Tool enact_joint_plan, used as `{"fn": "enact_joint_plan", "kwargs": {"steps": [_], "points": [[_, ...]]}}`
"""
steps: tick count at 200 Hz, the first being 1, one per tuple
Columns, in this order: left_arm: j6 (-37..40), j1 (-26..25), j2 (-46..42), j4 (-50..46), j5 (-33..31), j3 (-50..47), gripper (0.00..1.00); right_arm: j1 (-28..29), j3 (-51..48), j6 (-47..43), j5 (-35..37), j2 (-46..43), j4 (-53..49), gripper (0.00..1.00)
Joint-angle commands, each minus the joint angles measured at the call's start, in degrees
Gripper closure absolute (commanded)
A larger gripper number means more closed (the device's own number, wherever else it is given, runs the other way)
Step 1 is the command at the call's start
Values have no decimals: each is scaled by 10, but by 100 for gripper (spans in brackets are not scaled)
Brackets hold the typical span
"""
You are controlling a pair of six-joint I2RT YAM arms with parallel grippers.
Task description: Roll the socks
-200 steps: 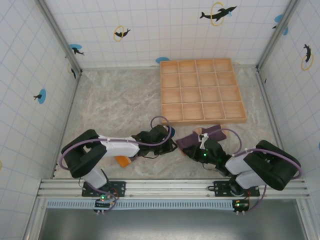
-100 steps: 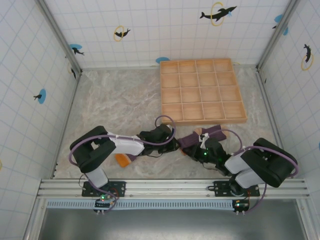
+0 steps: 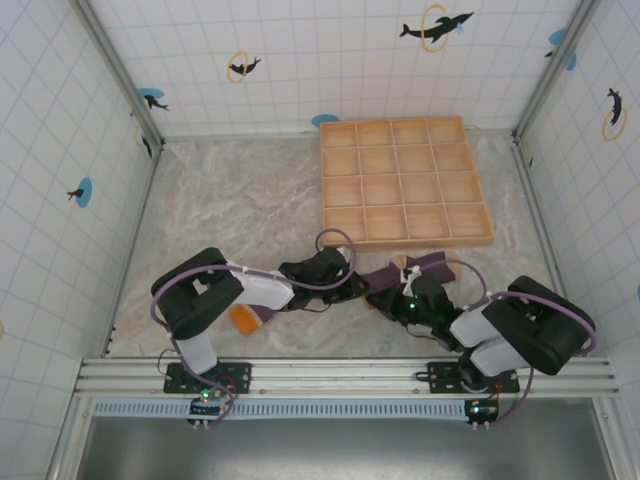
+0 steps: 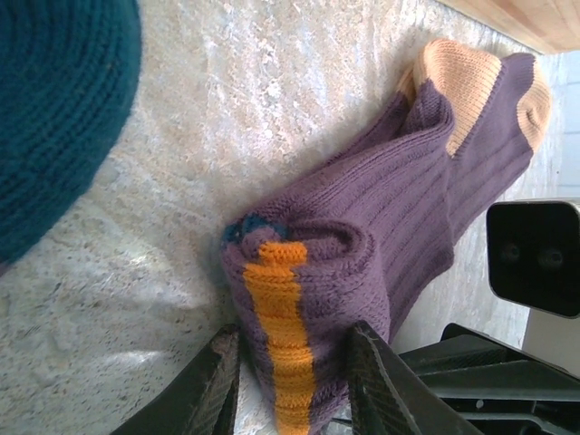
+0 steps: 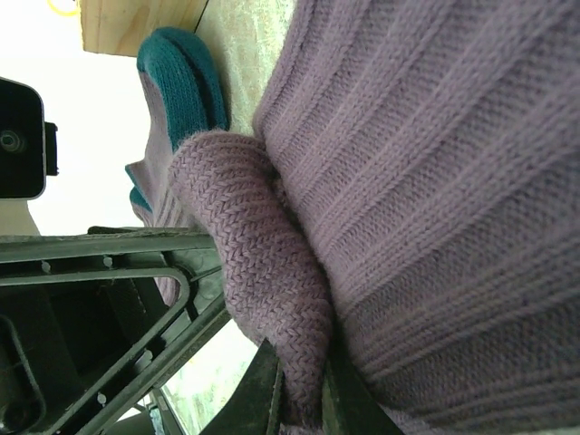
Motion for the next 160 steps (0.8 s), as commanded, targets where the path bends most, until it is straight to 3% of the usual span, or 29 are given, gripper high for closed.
{"fn": "enact_joint_plan", "kwargs": {"steps": [1, 30, 95, 137, 160], "points": [[-13, -2, 26, -10, 1, -9, 64, -6, -44, 3, 7, 8, -74, 100], [-14, -2, 35, -10, 1, -10, 66, -10, -48, 7, 4, 7, -66, 100], [-6, -2, 50, -107, -23, 28, 100, -16, -56, -6, 7, -24, -70, 100], [4, 3, 16, -235, -43, 61, 100, -14, -2, -129, 17, -117, -209, 61], [-3, 6, -5, -296, -44, 70, 100, -9, 37, -213, 22, -168, -280, 47]]}}
